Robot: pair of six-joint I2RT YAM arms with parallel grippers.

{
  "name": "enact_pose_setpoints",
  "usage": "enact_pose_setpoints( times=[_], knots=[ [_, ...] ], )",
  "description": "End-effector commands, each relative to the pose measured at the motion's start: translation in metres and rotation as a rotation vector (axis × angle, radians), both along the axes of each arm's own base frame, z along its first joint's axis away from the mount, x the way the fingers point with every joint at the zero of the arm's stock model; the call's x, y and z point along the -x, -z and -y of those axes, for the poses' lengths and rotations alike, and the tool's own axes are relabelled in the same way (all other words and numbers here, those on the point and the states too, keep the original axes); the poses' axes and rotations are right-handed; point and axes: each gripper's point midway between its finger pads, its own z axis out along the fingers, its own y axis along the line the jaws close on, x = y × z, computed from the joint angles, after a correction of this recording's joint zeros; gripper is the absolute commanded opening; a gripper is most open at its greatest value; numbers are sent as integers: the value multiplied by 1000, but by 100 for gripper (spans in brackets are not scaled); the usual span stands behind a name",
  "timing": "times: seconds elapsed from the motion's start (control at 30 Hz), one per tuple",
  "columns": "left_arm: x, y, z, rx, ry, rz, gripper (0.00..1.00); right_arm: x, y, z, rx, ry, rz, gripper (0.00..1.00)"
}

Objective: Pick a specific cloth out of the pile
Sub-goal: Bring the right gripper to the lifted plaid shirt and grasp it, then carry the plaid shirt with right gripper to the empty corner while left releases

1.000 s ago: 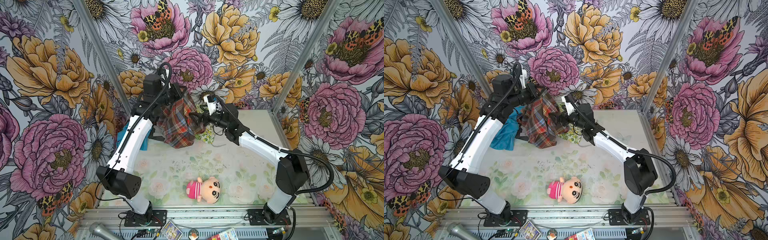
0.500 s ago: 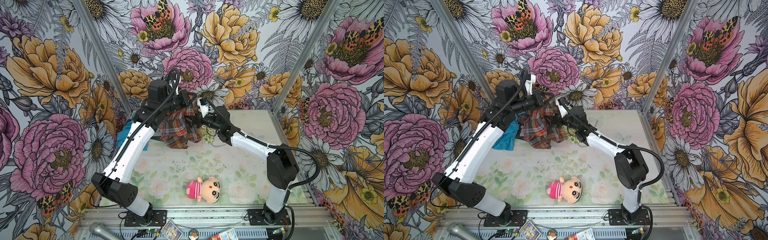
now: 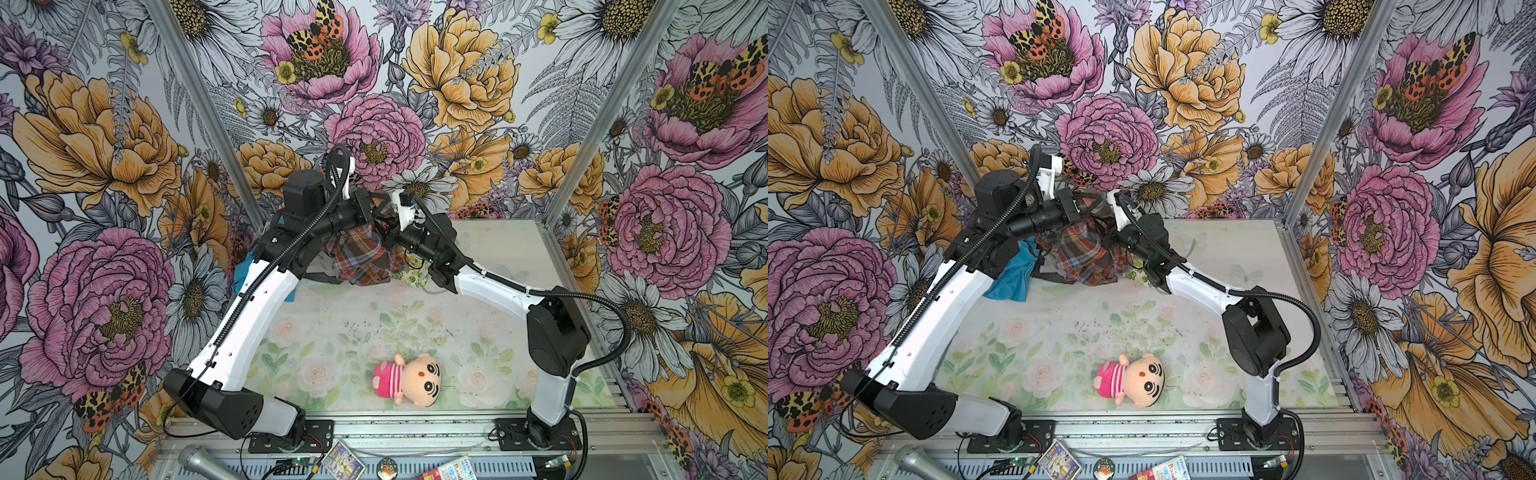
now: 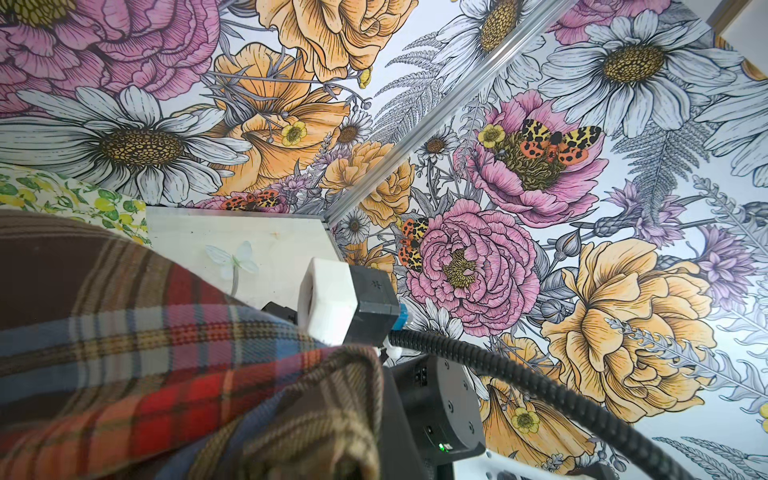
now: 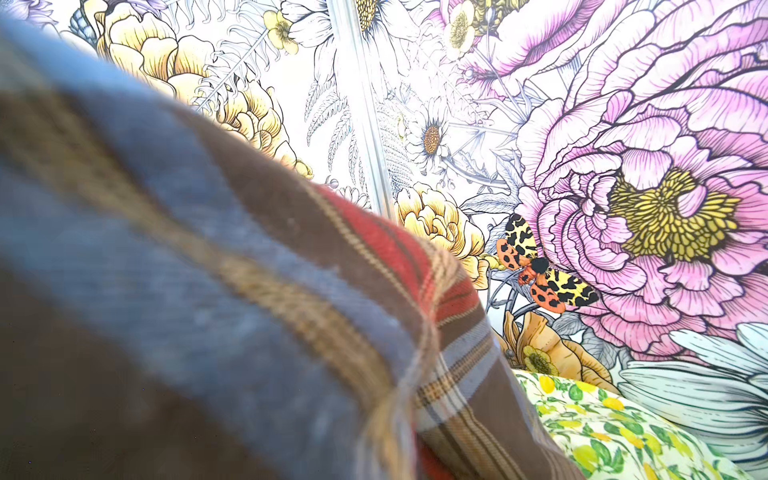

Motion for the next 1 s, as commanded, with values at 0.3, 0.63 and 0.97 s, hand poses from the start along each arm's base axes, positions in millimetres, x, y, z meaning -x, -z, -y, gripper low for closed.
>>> enact_pose_setpoints(
  times=[0.3, 0.63, 0.97],
  knots=[
    [-4, 0, -32, -25, -121, 65, 43, 26, -105, 55, -151, 144, 58, 0],
    [-6, 27, -35, -121, -168, 81, 81, 39, -142, 102, -193, 259, 60, 0],
    [-2, 51, -48, -218, -236, 96, 99, 51, -170, 163, -144, 424, 123, 0]
  ],
)
